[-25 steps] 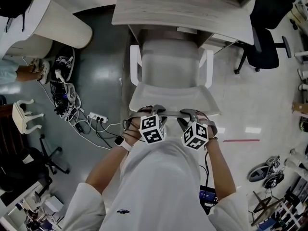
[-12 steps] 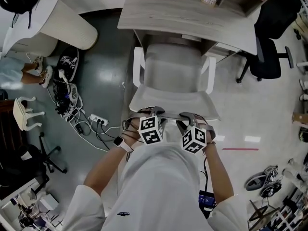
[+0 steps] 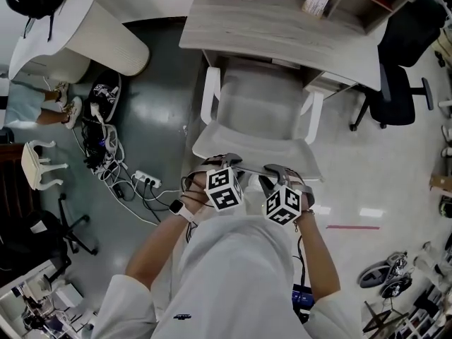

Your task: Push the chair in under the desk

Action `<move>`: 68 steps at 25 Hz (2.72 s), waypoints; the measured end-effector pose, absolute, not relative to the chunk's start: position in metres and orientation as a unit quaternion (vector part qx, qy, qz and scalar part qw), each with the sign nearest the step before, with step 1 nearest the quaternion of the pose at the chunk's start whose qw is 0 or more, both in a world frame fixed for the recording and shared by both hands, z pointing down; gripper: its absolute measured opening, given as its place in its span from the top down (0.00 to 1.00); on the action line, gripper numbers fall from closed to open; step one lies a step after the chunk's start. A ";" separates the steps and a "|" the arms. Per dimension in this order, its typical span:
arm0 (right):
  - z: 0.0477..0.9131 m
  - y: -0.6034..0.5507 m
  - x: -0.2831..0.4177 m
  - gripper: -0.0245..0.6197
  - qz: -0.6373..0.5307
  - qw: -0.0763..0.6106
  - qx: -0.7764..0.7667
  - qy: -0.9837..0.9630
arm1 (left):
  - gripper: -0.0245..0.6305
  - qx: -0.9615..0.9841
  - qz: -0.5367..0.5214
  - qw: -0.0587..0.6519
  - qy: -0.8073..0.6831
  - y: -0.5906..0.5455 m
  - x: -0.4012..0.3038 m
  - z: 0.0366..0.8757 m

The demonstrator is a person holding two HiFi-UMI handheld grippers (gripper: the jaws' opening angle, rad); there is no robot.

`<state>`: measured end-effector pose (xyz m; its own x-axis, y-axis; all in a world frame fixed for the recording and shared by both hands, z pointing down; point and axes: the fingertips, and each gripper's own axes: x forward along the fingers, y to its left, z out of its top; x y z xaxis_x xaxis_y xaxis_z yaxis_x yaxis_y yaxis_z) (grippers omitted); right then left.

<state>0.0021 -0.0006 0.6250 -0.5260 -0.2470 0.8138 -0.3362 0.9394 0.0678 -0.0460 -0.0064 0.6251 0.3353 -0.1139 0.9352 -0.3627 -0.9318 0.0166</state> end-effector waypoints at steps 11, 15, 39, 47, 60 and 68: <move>0.626 -0.013 0.008 0.77 0.047 0.448 0.115 -0.885 | 0.74 0.808 0.560 0.131 -0.129 -0.017 -0.038 0.627; 0.627 -0.017 0.010 0.77 0.040 0.454 0.100 -0.885 | 0.74 0.806 0.563 0.145 -0.116 -0.021 -0.035 0.624; 0.627 -0.063 0.005 0.78 0.017 0.451 0.098 -0.887 | 0.73 0.800 0.558 0.145 -0.166 -0.068 -0.042 0.627; 0.630 -0.047 0.007 0.78 0.020 0.449 0.063 -0.891 | 0.74 0.794 0.570 0.151 -0.145 -0.052 -0.040 0.629; 0.631 -0.040 0.019 0.78 0.019 0.460 0.080 -0.884 | 0.74 0.798 0.566 0.149 -0.147 -0.043 -0.028 0.629; 0.630 -0.042 0.033 0.77 0.006 0.469 0.102 -0.877 | 0.75 0.798 0.562 0.161 -0.147 -0.041 -0.015 0.626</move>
<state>0.0327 -0.0421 0.6299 -0.5382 -0.1736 0.8248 -0.1855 0.9790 0.0850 -0.0147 -0.0406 0.6263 0.3255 -0.0533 0.9441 -0.4158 -0.9047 0.0923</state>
